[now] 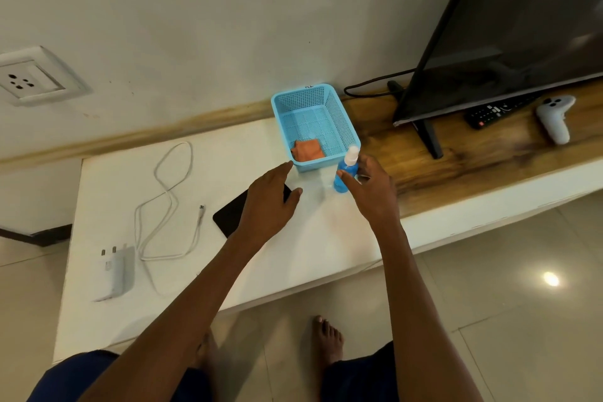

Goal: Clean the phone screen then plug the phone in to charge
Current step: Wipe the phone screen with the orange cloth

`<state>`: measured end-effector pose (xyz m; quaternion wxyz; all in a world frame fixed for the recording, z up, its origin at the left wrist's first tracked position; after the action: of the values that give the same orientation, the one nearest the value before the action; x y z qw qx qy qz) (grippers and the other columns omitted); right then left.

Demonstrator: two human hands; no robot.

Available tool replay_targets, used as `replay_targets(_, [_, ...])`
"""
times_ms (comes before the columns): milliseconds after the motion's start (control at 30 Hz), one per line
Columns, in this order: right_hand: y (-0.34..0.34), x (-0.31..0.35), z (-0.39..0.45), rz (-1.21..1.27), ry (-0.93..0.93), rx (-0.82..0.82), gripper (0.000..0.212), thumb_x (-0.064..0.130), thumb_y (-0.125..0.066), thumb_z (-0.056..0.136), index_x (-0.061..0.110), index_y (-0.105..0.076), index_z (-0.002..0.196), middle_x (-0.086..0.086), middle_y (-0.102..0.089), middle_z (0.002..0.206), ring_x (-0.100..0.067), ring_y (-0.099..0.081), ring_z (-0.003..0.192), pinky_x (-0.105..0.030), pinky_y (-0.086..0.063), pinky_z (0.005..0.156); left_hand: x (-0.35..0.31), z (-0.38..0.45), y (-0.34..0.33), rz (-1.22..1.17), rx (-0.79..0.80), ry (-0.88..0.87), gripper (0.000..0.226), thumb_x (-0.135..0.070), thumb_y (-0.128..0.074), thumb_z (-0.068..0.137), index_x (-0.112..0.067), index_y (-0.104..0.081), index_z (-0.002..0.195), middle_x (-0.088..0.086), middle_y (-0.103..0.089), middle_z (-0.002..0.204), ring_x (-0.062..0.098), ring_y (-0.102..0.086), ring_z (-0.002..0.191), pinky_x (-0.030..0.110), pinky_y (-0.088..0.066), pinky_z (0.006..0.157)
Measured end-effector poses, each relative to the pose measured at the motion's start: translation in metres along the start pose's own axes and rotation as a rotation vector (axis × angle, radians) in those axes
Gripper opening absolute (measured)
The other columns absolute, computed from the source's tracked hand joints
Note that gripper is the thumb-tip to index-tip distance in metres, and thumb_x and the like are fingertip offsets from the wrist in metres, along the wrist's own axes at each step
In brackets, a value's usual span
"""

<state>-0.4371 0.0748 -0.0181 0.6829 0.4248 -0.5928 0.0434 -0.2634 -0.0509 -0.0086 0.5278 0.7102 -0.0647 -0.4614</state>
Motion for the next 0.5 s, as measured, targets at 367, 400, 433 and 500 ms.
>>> replay_targets(367, [-0.001, -0.001, 0.002, -0.049, 0.047, 0.025, 0.062, 0.04, -0.07, 0.089, 0.025, -0.041, 0.141, 0.002, -0.052, 0.144, -0.012, -0.056, 0.115, -0.024, -0.046, 0.088, 0.006, -0.013, 0.027, -0.03, -0.063, -0.055, 0.051, -0.03, -0.061, 0.096, -0.016, -0.048, 0.143, 0.004, -0.054, 0.143, 0.023, -0.051, 0.13, 0.036, -0.037, 0.111])
replay_targets(400, [0.0, 0.002, 0.001, -0.036, 0.082, 0.006, 0.067, 0.041, -0.071, 0.088, 0.026, -0.037, 0.144, 0.002, -0.049, 0.146, -0.013, -0.052, 0.122, -0.025, -0.046, 0.093, 0.008, -0.016, 0.032, -0.047, -0.079, -0.059, 0.049, -0.029, -0.06, 0.096, -0.016, -0.049, 0.142, 0.003, -0.055, 0.142, 0.023, -0.052, 0.129, 0.036, -0.039, 0.111])
replay_targets(433, [0.002, 0.005, 0.001, -0.044, 0.117, -0.039, 0.07, 0.044, -0.069, 0.088, 0.026, -0.034, 0.146, 0.002, -0.046, 0.147, -0.012, -0.048, 0.127, -0.028, -0.046, 0.098, 0.01, -0.019, 0.037, -0.069, -0.101, -0.064, 0.048, -0.028, -0.06, 0.096, -0.017, -0.049, 0.142, 0.002, -0.055, 0.142, 0.022, -0.053, 0.129, 0.035, -0.04, 0.11])
replay_targets(500, [0.01, 0.015, -0.005, -0.104, 0.167, -0.21, 0.07, 0.052, -0.063, 0.091, 0.026, -0.032, 0.148, 0.0, -0.044, 0.148, -0.014, -0.043, 0.131, -0.038, -0.047, 0.103, 0.017, -0.025, 0.047, -0.119, -0.149, -0.055, 0.047, -0.028, -0.059, 0.097, -0.021, -0.049, 0.142, -0.001, -0.054, 0.142, 0.017, -0.052, 0.128, 0.027, -0.038, 0.107])
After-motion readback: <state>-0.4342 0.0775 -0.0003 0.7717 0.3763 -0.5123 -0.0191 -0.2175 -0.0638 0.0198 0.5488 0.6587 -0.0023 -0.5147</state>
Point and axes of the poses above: each hand's wrist, its own z-axis towards the middle knuckle, its own y-axis out of the back of the hand, x = y × z, the point moved 5 cm from there along z, towards the middle knuckle
